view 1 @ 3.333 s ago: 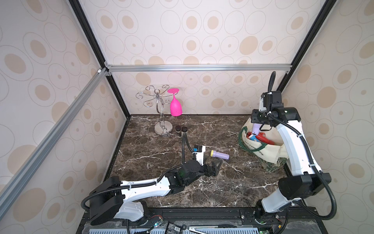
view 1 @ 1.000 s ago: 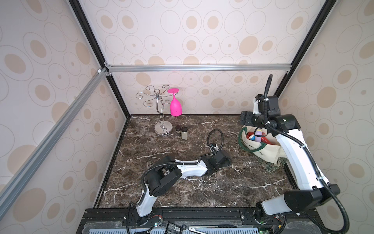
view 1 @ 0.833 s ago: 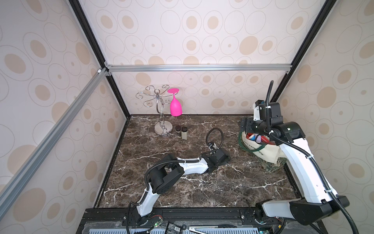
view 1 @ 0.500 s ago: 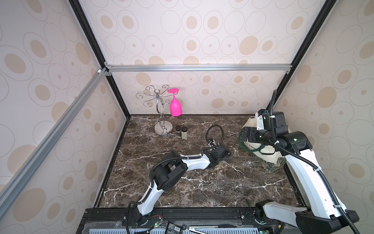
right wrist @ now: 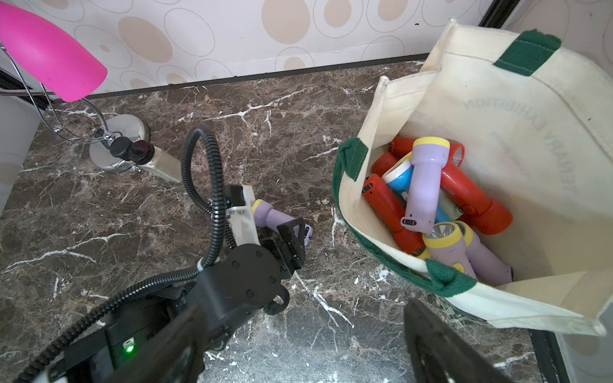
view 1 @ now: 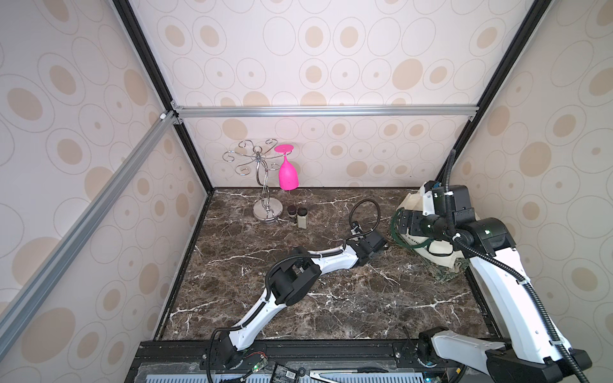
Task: Put the flashlights into the tote bags
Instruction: Pick up the flashlight from the center of the board.
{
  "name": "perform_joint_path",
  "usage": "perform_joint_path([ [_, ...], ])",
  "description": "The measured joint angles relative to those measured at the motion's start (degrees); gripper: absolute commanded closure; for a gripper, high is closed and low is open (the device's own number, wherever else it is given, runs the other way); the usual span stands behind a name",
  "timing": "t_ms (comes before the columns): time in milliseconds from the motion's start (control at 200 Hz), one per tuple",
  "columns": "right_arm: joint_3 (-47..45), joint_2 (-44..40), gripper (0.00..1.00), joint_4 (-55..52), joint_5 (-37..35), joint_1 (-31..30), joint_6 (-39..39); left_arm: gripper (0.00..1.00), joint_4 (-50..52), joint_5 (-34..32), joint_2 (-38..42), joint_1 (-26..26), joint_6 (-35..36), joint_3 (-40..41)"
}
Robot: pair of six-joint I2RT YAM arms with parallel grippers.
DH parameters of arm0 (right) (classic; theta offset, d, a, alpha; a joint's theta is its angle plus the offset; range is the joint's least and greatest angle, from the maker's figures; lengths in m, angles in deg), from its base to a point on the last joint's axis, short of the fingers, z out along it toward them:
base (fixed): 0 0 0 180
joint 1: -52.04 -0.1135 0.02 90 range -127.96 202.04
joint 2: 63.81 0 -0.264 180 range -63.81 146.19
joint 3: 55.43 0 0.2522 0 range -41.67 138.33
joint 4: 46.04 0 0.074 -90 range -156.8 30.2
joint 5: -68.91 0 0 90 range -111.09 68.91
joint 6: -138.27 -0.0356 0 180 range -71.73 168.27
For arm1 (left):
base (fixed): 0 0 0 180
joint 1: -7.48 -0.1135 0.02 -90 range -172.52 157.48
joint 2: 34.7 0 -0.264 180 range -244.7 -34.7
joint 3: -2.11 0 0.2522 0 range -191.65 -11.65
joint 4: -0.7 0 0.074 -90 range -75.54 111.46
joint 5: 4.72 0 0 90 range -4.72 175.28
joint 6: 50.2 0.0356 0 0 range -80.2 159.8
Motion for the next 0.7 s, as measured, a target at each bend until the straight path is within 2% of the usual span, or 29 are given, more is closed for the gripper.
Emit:
perform_joint_path([
  [125,0.0,0.0,0.06,-0.2,-0.2,0.0,0.1,0.35,4.8,-0.6,-2.1,0.0,1.4,-4.8],
  [205,0.0,0.0,0.06,-0.4,-0.2,0.0,0.1,0.36,9.2,-1.4,-3.8,0.0,2.6,-9.2],
  [285,0.1,0.0,0.06,-0.5,-0.2,0.0,0.3,0.38,11.5,-2.0,-3.8,0.0,3.8,-9.4],
  [530,0.1,0.0,0.07,-0.5,-0.1,0.0,0.3,0.41,8.3,-2.2,4.5,-0.2,8.3,6.4],
  [700,0.1,0.0,0.07,-0.5,-0.1,0.0,0.3,0.41,8.2,-2.4,6.1,-0.2,9.9,9.0],
])
